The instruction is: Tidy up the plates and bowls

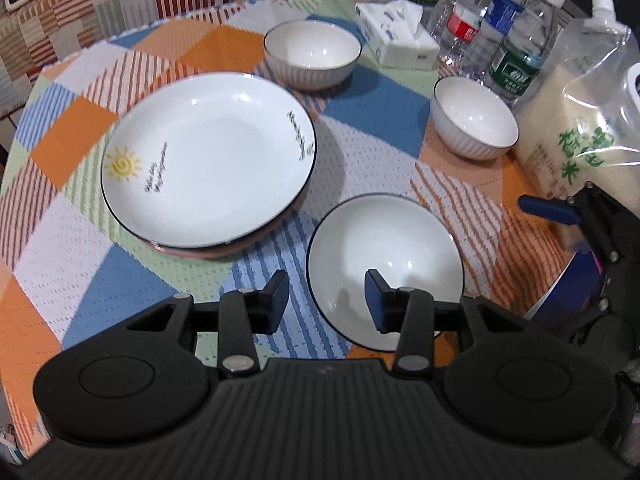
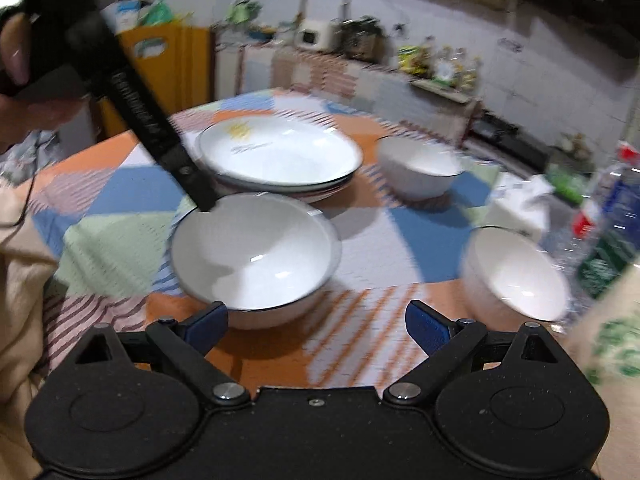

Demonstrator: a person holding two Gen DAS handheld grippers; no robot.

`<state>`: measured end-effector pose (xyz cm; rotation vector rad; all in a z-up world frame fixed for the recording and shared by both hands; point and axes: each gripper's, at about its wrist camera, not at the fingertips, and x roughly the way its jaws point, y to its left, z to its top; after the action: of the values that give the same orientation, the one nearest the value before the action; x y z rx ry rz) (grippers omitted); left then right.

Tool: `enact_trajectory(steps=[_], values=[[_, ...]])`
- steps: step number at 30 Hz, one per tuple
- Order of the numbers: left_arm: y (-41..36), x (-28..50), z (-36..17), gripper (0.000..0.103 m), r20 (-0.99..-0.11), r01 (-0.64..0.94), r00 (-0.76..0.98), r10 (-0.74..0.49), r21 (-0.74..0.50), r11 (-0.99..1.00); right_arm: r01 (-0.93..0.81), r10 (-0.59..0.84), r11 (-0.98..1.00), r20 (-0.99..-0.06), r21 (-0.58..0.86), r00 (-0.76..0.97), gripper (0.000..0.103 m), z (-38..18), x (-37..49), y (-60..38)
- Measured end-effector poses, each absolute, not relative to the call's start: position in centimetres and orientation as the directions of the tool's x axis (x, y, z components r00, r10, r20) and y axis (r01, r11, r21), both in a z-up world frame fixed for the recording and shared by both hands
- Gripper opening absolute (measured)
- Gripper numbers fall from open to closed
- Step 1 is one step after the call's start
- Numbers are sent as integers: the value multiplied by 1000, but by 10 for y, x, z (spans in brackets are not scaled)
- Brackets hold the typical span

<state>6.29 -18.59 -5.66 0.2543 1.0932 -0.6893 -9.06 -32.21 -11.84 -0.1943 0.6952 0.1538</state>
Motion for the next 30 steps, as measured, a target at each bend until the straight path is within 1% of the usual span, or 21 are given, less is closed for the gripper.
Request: enact_trajectory(steps=[4, 8, 11, 16, 21, 26, 30], values=[[-188, 65, -48, 41, -868, 628, 291, -402, -144, 765, -108, 36, 991, -619, -79, 784, 98, -111, -92, -344], [-201, 71, -42, 41, -853, 632, 301, -426, -156, 759, 12, 8, 999, -601, 30, 799, 98, -112, -82, -363], [-213, 76, -39, 44, -839, 636, 302, -452, -176, 752, 93, -24, 992, -602, 83, 798, 98, -118, -71, -374], [-240, 92, -45, 46, -813, 633, 290, -505, -233, 738, 207, -130, 977, -643, 45, 755, 97, -139, -44, -381], [-268, 109, -60, 46, -793, 626, 275, -543, -281, 727, 283, -181, 957, -651, 55, 738, 97, -157, -29, -390], [-293, 120, -78, 46, -787, 623, 252, -563, -314, 717, 375, -215, 920, -657, 112, 723, 97, -173, -21, -399], [-313, 126, -87, 46, -791, 633, 235, -565, -316, 706, 416, -277, 907, -648, 69, 709, 97, -181, -13, -398]])
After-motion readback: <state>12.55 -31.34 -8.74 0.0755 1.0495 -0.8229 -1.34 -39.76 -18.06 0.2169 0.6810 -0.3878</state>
